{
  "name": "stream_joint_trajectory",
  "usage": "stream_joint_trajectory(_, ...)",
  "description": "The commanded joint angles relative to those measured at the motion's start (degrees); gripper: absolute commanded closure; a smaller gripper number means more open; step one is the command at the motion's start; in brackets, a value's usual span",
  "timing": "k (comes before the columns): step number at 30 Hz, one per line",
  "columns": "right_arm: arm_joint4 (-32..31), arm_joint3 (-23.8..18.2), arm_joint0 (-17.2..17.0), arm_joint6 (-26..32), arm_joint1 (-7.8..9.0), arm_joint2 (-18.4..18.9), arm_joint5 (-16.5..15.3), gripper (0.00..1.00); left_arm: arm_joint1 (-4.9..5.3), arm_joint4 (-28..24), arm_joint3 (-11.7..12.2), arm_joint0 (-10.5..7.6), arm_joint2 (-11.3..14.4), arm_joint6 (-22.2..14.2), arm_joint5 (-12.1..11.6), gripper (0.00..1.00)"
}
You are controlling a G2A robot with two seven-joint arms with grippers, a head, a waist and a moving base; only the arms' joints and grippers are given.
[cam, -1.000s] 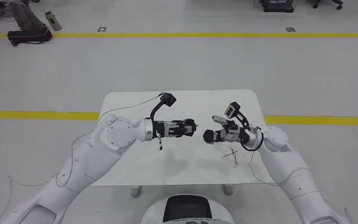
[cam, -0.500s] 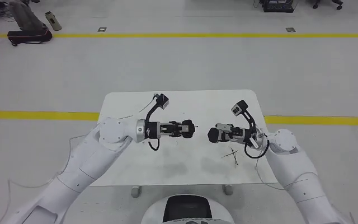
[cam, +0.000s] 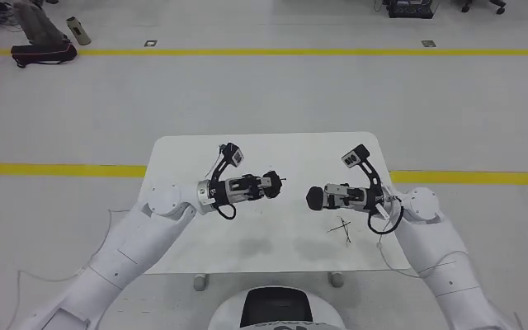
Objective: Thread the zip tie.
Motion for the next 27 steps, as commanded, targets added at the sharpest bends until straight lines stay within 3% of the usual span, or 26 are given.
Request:
stream_joint_trajectory(1, 0.66, 0.48, 0.45, 0.76, -0.61, 0.01, 0.0, 0.0, -0.24, -1.02, 0.52, -0.11, 0.36, -0.4, 0.27, 1.0)
stream_joint_trajectory(3, 1.45, 1.42, 1.12, 0.76, -1.27, -0.41, 0.0, 0.0, -0.51, -0.3, 0.97, -0.39, 1.05, -0.55, 0.47, 1.0)
stream_joint_trajectory(5, 1.45, 1.42, 1.12, 0.76, -1.27, -0.41, 0.0, 0.0, -0.54, 5.11, 1.15, -1.36, 1.43, 0.54, -0.18, 1.0)
stream_joint_trajectory(12, 1.95, 1.72, 0.65, -0.47, -1.39, -0.86, 0.03, 0.0, -0.61, 5.71, 0.46, -1.17, 1.76, 0.97, 0.19, 1.0)
stream_joint_trajectory(15, 5.81, 4.04, 1.56, 0.76, -1.95, -2.51, 0.0, 0.0, -0.83, 4.0, -0.28, -0.83, 2.18, -0.19, 0.6, 1.0)
stream_joint_trajectory(19, 6.5, 5.95, 3.83, 0.76, -2.36, -4.65, 0.0, 0.0, -1.11, 3.95, 0.12, -1.23, 2.37, -0.67, 0.23, 1.0)
stream_joint_trajectory(20, 6.5, 5.95, 3.83, 0.76, -2.36, -4.65, 0.0, 0.0, -1.18, 4.98, 0.24, -1.55, 2.27, -0.19, -0.55, 1.0)
stream_joint_trajectory(27, 6.2, 5.34, 3.45, -0.57, -2.4, -4.9, 0.32, 0.0, -1.33, 3.62, -0.38, -1.0, 2.4, 0.56, -0.14, 1.0)
